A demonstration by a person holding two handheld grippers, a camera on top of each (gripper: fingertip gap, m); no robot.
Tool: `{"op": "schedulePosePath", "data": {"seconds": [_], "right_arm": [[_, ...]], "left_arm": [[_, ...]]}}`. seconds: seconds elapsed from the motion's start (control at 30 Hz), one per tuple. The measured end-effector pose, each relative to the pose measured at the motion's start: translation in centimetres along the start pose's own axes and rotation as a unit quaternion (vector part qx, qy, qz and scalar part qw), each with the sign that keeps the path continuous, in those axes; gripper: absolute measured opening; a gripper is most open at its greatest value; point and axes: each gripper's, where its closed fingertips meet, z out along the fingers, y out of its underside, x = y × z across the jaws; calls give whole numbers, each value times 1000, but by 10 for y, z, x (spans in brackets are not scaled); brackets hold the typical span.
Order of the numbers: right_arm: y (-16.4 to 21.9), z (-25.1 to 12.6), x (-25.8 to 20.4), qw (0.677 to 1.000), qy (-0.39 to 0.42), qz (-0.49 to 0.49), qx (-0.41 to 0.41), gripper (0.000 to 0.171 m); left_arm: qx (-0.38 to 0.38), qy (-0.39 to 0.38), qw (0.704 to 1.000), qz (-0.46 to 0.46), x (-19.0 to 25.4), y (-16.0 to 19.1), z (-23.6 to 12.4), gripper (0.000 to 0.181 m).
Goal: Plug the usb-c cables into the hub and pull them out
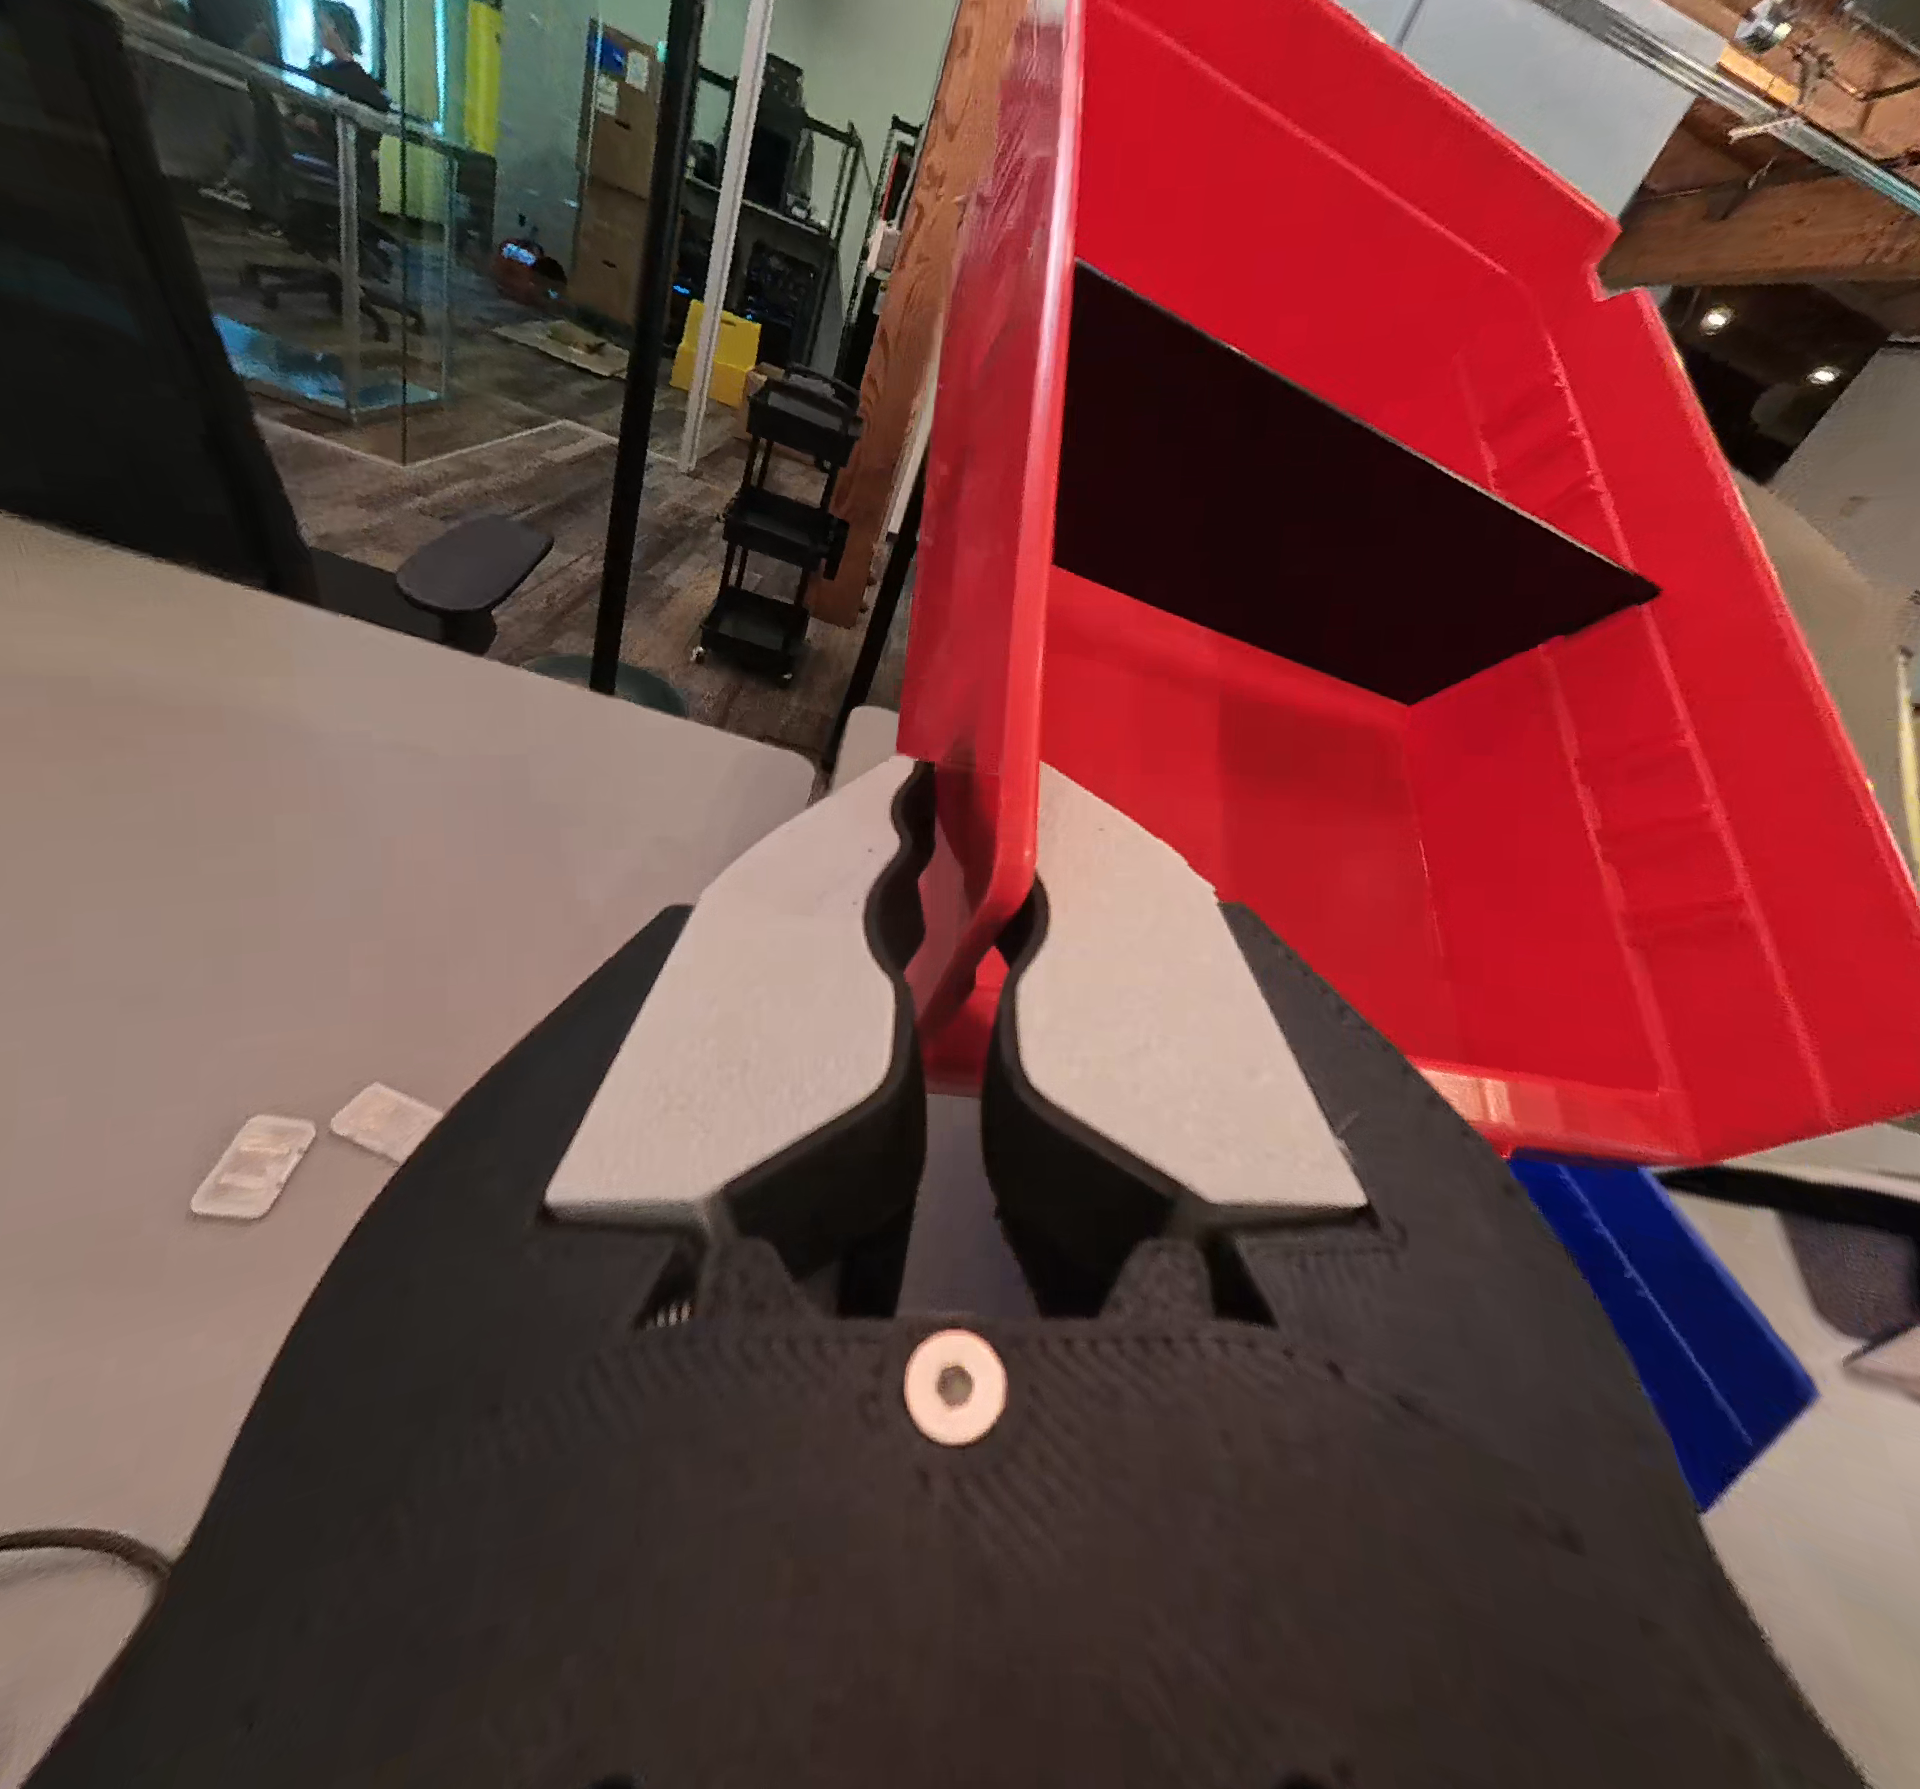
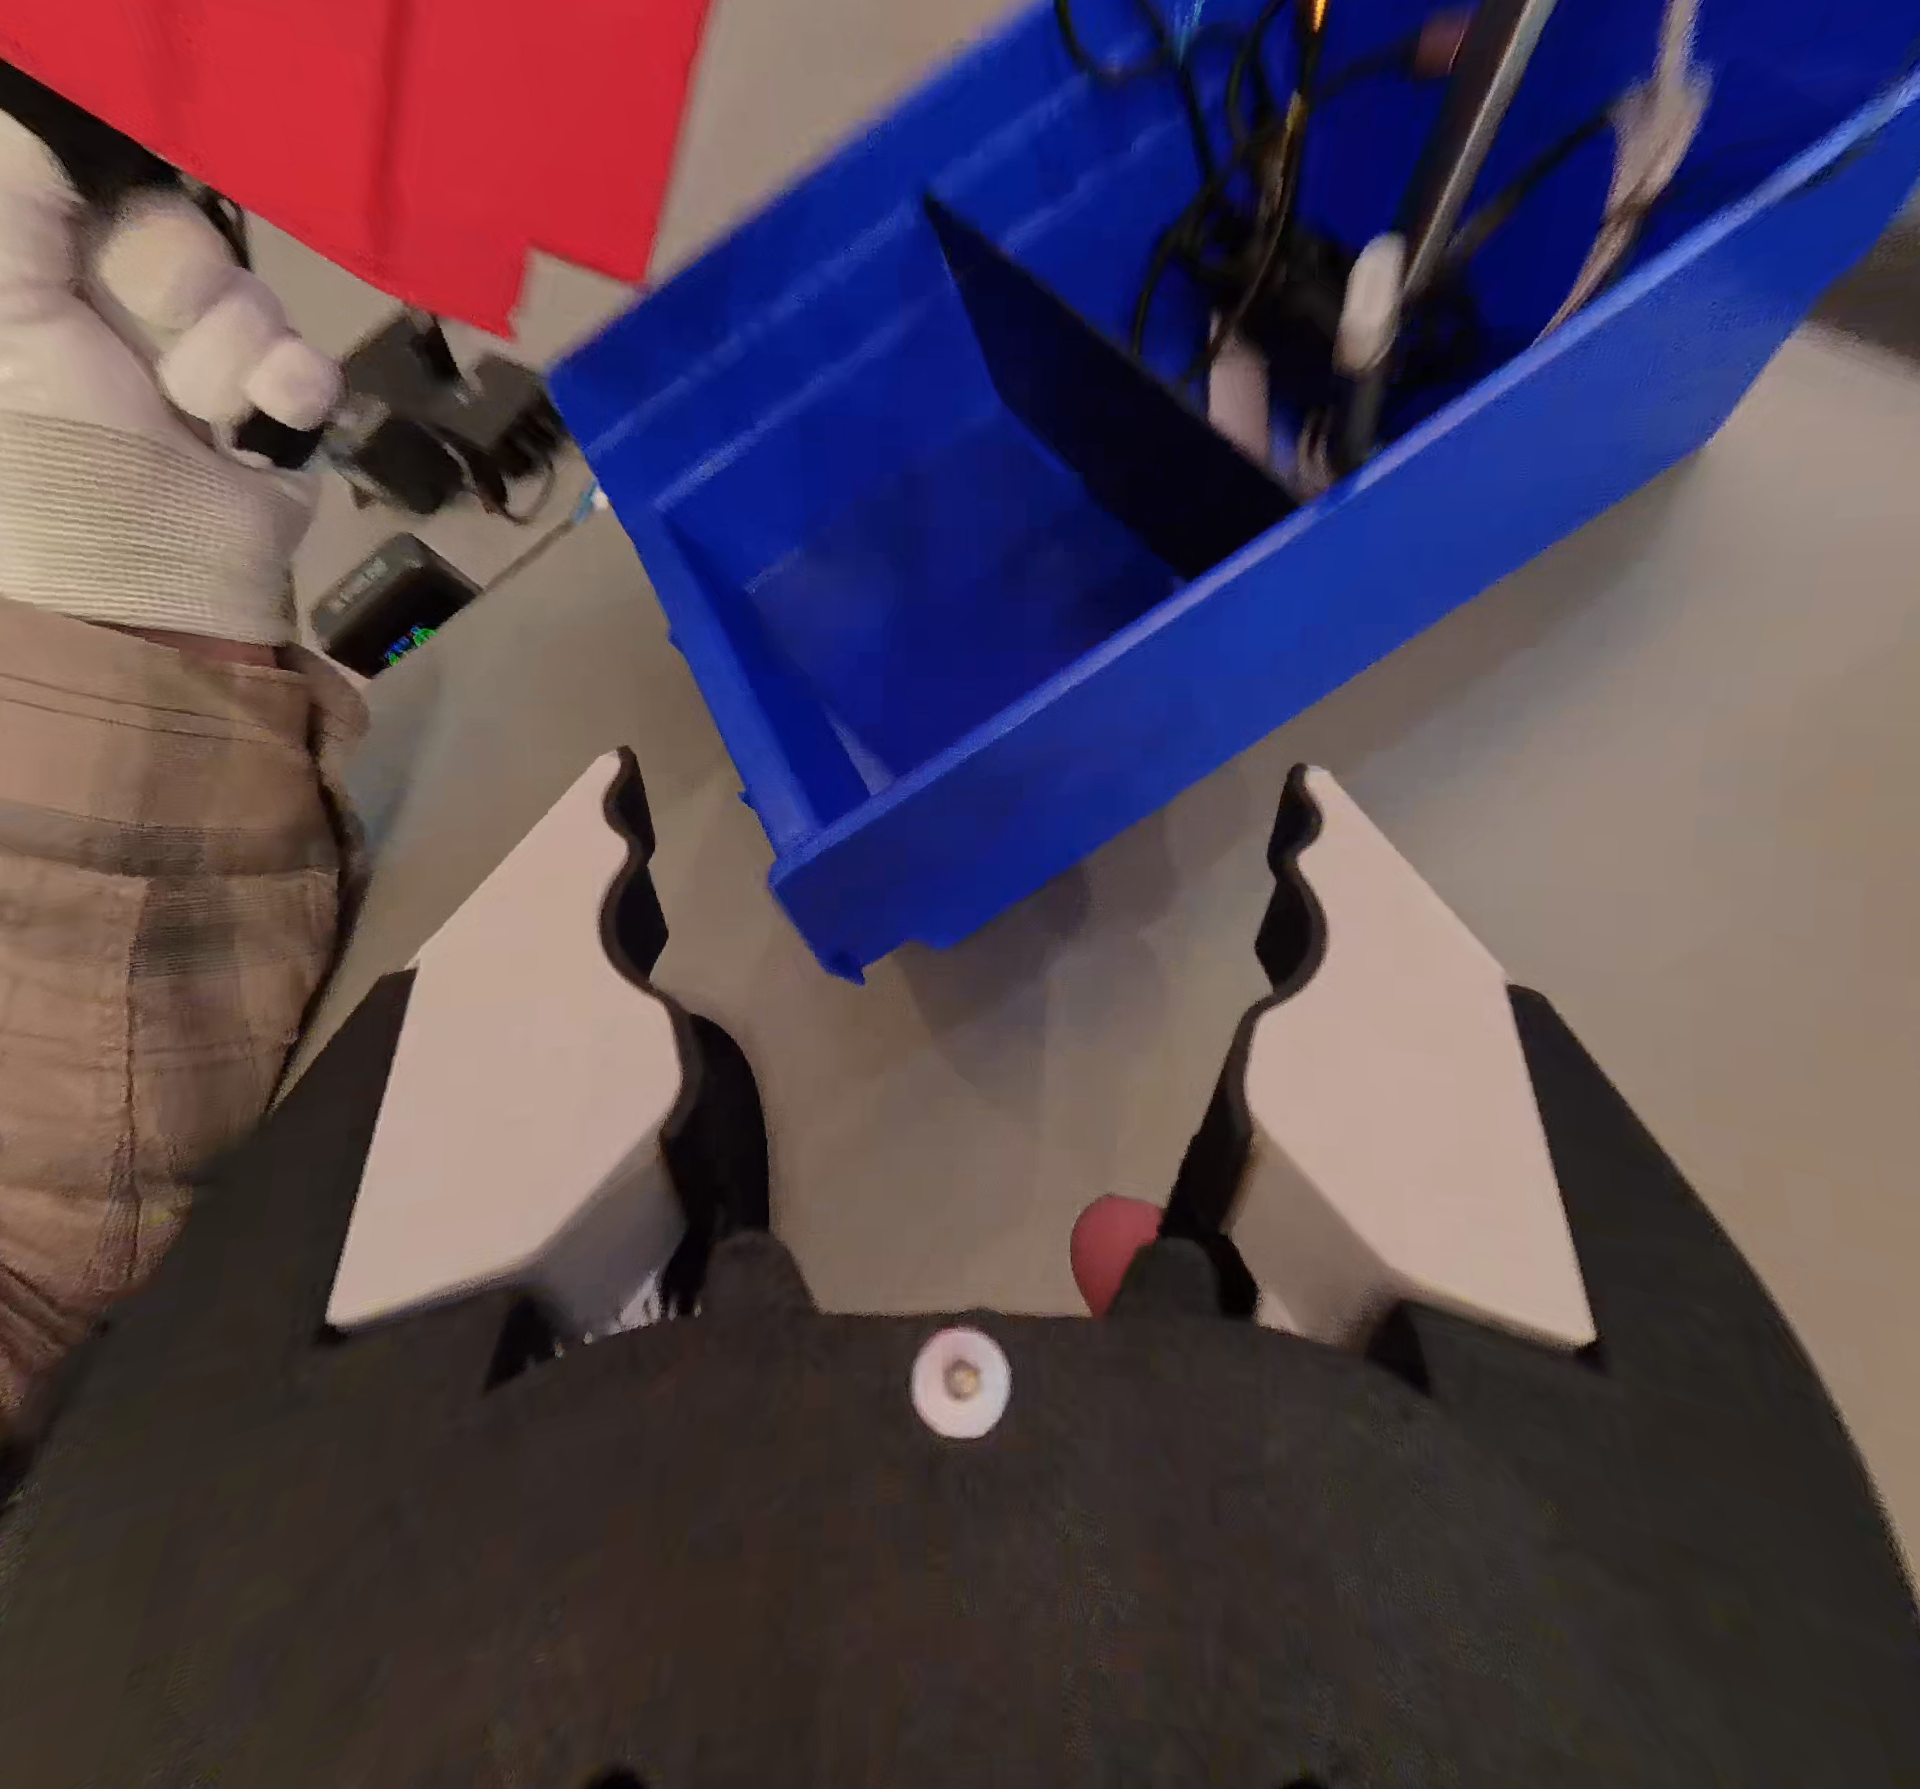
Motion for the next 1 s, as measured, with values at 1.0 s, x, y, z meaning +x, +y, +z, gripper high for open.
{"op": "schedulePosePath", "data": {"seconds": [1.0], "right_arm": [[98, -369, 107, 925, 232, 99, 283, 133]], "left_arm": [[-278, 358, 880, 140, 521, 225, 64, 9]]}}
